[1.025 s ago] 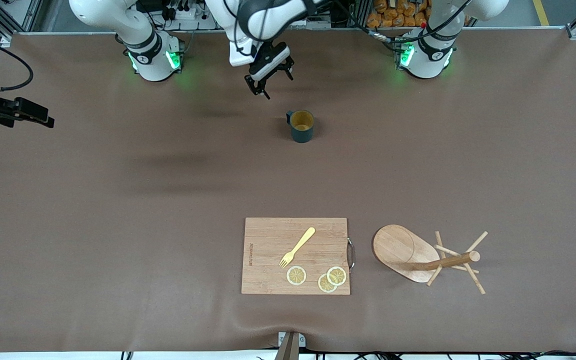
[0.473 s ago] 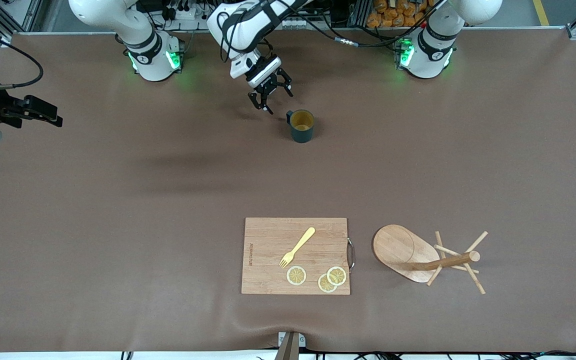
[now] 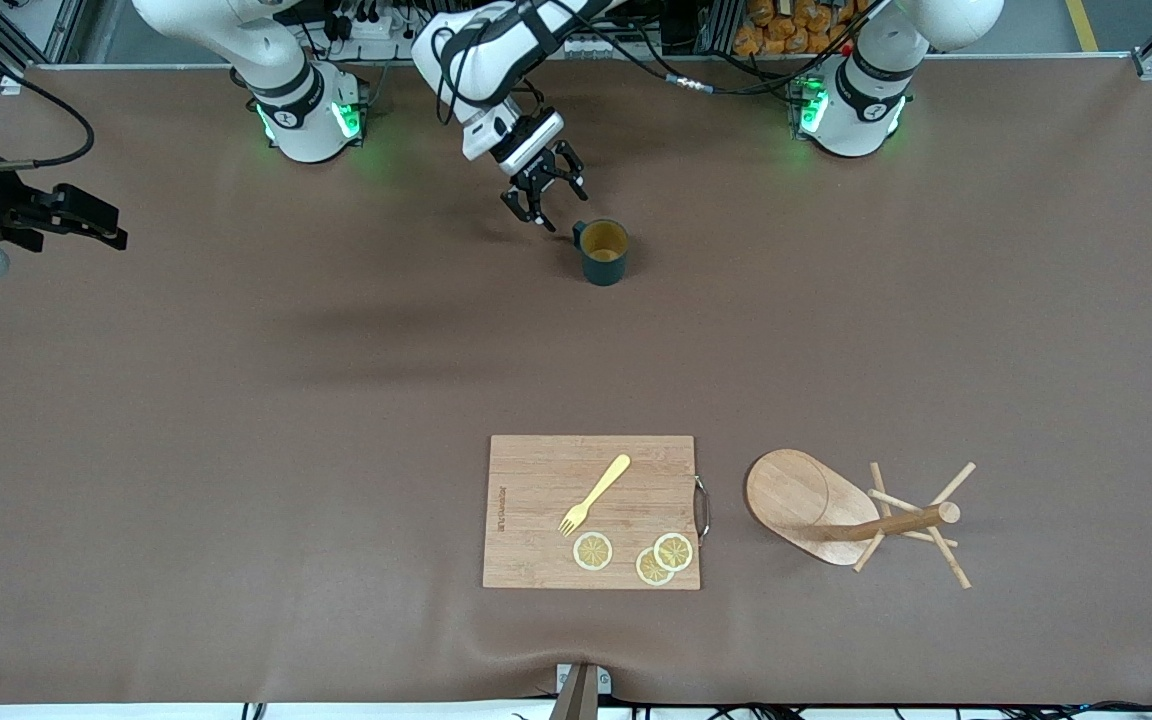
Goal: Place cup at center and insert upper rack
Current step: 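Move the left gripper to the mug and grasp its handle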
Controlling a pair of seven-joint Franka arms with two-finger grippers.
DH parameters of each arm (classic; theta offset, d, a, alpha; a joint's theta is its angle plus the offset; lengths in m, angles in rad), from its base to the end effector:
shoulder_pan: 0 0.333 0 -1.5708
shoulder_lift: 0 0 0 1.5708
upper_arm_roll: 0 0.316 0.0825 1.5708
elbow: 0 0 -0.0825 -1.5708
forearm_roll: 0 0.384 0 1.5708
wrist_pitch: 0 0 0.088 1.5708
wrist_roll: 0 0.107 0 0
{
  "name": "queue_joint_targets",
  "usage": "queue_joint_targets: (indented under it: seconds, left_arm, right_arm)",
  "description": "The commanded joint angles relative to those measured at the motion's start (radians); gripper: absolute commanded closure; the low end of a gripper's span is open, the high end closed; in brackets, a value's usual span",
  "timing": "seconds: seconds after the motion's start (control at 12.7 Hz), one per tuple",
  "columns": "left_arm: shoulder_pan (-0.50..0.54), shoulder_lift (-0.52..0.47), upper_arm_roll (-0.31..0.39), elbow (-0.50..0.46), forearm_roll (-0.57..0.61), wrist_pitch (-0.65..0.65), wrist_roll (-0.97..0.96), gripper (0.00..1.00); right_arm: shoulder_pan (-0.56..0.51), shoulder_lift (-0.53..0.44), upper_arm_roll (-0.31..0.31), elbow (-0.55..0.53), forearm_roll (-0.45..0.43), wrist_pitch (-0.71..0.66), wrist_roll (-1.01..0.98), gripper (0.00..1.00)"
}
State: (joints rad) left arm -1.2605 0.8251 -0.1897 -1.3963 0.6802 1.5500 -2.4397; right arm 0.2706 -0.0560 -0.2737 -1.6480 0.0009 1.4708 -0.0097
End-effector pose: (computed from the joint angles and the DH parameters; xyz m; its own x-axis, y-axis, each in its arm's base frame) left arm 0.1684 -0.6420 0.1983 0.5223 0.4627 0.7163 0.7288 -0.6784 -0.0932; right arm 0.5253 -0.0055 0.6095 0.9924 0.0090 -0.1228 0.0069 -0.9998 -0.0172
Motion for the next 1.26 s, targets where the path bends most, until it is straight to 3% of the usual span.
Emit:
queue_joint_targets:
  seconds: [0.0,0.24,0.47,1.18]
  left_arm:
    - [-0.013,0.023,0.007,0.02,0.012,-0.028,-0.047,0.21]
    - [-0.011,0.039,0.009,0.02,0.013,-0.028,-0.053,0.3]
    - [-0.011,0.063,0.012,0.022,0.019,-0.025,-0.078,0.32]
    - [-0.01,0.081,0.039,0.036,0.021,-0.008,-0.074,0.63]
  right_arm:
    - [-0.181,-0.013,0.178,-0.032,-0.015,0.031,0.008,0.0]
    - [-0.218,-0.015,0.197,-0.075,-0.006,0.071,-0.003,0.0]
    - [-0.345,-0.015,0.333,-0.075,-0.005,0.069,-0.004,0.0]
    - [-0.341,-0.022,0.338,-0.076,-0.005,0.059,-0.015,0.0]
